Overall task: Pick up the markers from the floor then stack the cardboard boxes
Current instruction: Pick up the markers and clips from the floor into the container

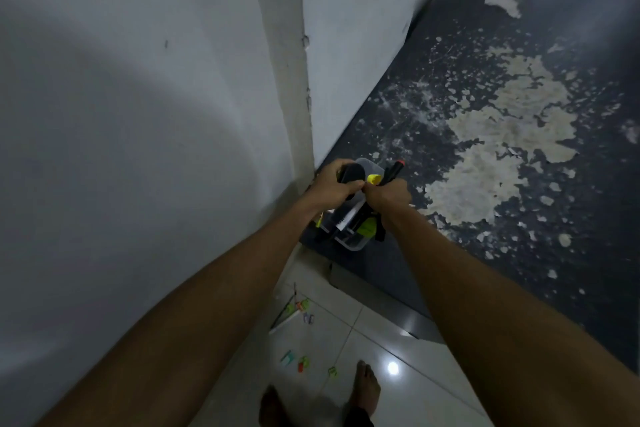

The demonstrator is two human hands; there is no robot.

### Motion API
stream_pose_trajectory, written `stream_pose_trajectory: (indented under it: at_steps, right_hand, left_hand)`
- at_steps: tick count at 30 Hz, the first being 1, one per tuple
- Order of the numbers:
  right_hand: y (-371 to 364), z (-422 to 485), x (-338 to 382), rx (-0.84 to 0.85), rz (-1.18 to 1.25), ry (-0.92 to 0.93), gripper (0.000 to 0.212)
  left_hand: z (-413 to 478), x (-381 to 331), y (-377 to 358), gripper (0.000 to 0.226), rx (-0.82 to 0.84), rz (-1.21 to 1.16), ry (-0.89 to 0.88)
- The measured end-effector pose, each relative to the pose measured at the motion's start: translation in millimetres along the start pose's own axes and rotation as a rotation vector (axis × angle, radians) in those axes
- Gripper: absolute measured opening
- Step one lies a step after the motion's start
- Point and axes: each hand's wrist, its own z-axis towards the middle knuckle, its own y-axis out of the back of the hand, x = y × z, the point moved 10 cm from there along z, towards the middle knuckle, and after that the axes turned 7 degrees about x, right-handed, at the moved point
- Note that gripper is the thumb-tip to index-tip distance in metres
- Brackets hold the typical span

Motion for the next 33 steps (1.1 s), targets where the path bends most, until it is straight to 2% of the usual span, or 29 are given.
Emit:
stream_pose_trajectory:
  at_steps: [4,8,11,14,18,21,24,29,33]
  right_hand:
    - [-6,-7,0,0.025,0.079,-0.017,0.039]
    - [-15,11,-11,0.030,0.140,0.022,0.056]
    - [-8,-8,-2,-0.014,0.126,0.006,0.048]
    - [-4,-6,-2,-0.035,0.112,0.013,0.046]
    - [1,-5,-5,-0.063,0.075,0.007,0.045]
    - [1,-8,-4,-0.071,0.044,0.018,0.035]
    - [2,-10,-1,-0.076,0.040,0.022,0.029]
    - [1,-5,-1,-0.077,-0.022,0.076,0.018]
    - [-4,0,-1,-0.030,-0.188,0.117,0.008]
  left_hand:
    - [1,-1,-2,0.047,0.000,0.003,0.001]
    - [3,11,0,0.050,-0.005,-0.019,0.041]
    - [0,17,-3,0.051,0.037,-0.039,0.087]
    - [-5,22,-2,0.064,0.056,0.001,0.118]
    - [-5,18,-6,0.074,0.116,0.192,0.064]
    - [-2,16,-2,0.075,0.035,0.349,0.008]
    - [0,12,3,0.072,-0.038,0.299,-0.041]
    - [-2,3,4,0.068,-0.028,0.230,-0.075]
    - [-7,0,5,0.061,-0.068,0.207,-0.102]
